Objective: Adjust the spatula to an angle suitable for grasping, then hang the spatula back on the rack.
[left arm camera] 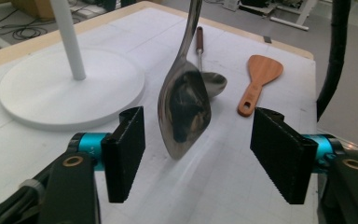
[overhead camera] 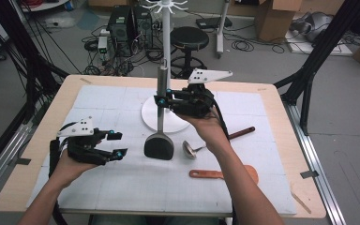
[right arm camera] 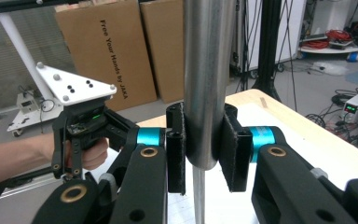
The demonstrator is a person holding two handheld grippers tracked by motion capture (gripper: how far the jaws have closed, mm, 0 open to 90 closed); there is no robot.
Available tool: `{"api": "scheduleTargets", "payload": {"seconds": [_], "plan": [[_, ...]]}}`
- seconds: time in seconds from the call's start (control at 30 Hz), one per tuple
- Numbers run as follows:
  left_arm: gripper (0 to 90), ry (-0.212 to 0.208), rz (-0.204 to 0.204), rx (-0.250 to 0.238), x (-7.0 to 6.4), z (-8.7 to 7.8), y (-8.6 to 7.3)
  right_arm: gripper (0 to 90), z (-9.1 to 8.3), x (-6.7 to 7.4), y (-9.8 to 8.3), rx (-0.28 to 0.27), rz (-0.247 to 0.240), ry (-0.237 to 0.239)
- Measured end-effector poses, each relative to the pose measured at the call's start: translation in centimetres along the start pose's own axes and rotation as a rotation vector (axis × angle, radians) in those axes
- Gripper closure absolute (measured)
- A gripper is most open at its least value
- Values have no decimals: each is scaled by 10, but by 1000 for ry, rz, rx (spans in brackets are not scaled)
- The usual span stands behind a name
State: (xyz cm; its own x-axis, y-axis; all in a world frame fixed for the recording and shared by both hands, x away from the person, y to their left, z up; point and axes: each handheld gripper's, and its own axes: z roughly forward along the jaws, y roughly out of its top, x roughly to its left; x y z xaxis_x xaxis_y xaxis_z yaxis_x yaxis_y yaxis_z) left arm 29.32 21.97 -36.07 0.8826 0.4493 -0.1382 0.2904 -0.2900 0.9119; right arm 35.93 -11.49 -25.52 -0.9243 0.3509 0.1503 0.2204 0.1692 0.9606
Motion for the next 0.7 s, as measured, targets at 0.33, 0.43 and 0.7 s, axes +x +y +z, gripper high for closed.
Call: {"api": "scheduleTargets", "payload": {"seconds": [0.33,0.43,0.7], "plan": [[247,60,-22,6,5,-5,-7,749,3,-10,10,-2,-3,-22],[236,69,-24,9,5,-5,-8,750,5,-13,13,-4,-3,-28],[220,78,-29,10,6,-6,-9,750,12,-20,26,9,-21,-43]]}}
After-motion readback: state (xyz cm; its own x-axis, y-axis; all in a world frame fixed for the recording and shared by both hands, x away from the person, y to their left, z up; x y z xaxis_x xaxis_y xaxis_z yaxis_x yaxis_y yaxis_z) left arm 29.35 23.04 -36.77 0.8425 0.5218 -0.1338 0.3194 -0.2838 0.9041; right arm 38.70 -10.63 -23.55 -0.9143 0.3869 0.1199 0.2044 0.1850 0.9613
